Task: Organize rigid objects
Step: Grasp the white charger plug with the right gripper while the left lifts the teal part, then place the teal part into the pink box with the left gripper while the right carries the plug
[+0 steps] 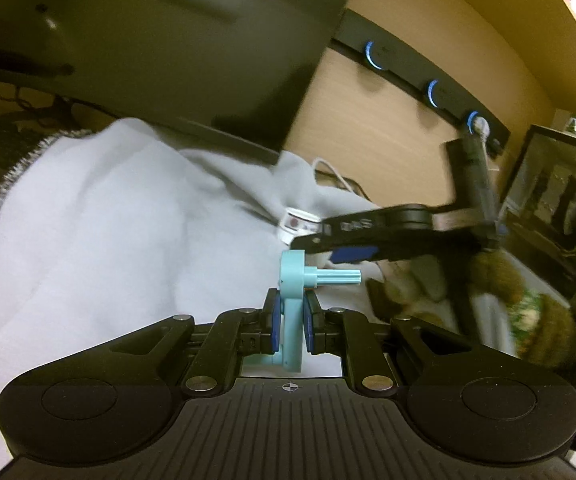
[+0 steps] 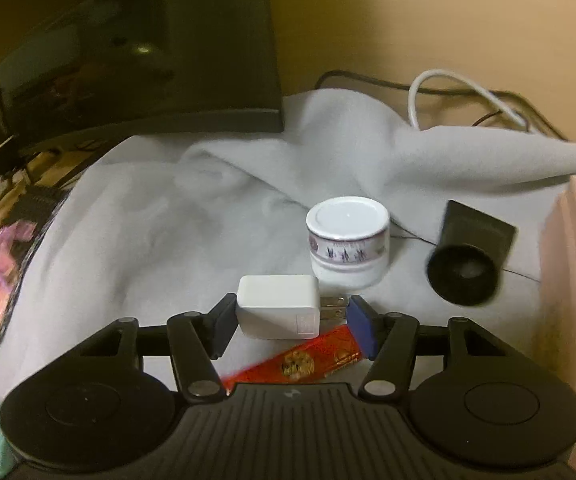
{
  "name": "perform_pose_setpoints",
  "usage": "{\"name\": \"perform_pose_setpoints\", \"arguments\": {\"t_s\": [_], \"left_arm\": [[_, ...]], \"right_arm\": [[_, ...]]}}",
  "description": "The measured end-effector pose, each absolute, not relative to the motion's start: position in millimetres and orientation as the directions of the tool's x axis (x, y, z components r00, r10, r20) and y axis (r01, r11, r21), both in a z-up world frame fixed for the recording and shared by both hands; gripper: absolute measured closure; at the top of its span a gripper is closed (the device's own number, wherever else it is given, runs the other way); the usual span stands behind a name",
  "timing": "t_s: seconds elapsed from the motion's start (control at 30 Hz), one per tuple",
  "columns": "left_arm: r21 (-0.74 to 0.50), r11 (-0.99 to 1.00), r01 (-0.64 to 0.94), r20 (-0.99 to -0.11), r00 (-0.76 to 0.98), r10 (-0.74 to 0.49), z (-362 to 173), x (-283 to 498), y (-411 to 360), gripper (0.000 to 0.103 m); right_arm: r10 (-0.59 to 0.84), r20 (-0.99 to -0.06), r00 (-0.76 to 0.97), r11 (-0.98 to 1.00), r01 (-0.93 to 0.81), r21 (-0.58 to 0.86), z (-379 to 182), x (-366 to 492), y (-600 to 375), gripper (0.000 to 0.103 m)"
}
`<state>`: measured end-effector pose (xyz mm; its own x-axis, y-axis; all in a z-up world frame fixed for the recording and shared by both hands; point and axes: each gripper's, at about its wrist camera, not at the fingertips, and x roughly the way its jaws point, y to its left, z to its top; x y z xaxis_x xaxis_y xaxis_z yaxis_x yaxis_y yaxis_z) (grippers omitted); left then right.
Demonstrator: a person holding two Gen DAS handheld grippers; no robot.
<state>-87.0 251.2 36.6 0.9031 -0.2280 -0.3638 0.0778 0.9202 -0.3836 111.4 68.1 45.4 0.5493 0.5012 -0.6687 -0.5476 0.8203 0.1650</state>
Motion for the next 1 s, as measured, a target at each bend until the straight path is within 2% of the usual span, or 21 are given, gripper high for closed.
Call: {"name": "perform_pose_setpoints", "arguments": {"t_s": [0.17,0.3,0.53,0.63,0.73,0.83,0.9,1.0], "left_arm": [[-0.385,0.911,0.148,-0.377,0.876,-0.301,33.4,-80.3,231.8,0.089],[-0.387,0.901,0.195,-0.391,0.85,-0.352,30.9,-72.2,210.5,0.089],[-0.305,0.856,0.418,-0.445,0.732,-0.516,44.6,-67.3,144.6,0.089],[-0.259,0.819,0.512,-0.464,0.678,-0.57,55.2,-67.3,110.1,0.089],[-0.226,0.793,0.566,-0.446,0.663,-0.601,74.2,-60.9,83.3,0.089],[-0.158,0.805,0.572,-0.399,0.709,-0.582,103.9,-45.8,63.0,0.089],[-0.104,0.826,0.554,-0.344,0.759,-0.552,126.9,-28.7,49.4,0.089],[-0.095,0.866,0.49,-0.286,0.82,-0.496,152.3,10.0,34.7,0.083]], "right_arm": [[0.561,-0.645,0.519,0.744,-0.658,0.119,63.5,47.6,24.5,0.044],[0.537,-0.636,0.554,0.737,-0.675,0.034,62.7,5.5,-14.6,0.044],[0.405,-0.574,0.712,0.845,-0.531,-0.063,57.4,-38.5,-116.0,0.044],[0.334,-0.553,0.763,0.903,-0.427,-0.043,60.0,-46.4,-162.6,0.044],[0.296,-0.537,0.79,0.938,-0.345,0.01,61.4,-54.3,-202.5,0.044],[0.278,-0.509,0.815,0.952,-0.305,0.031,62.4,-67.4,-230.0,0.044],[0.277,-0.485,0.829,0.955,-0.295,0.04,62.7,-77.3,-242.5,0.044],[0.268,-0.453,0.85,0.958,-0.283,0.035,62.4,-86.2,-255.0,0.044]]}}
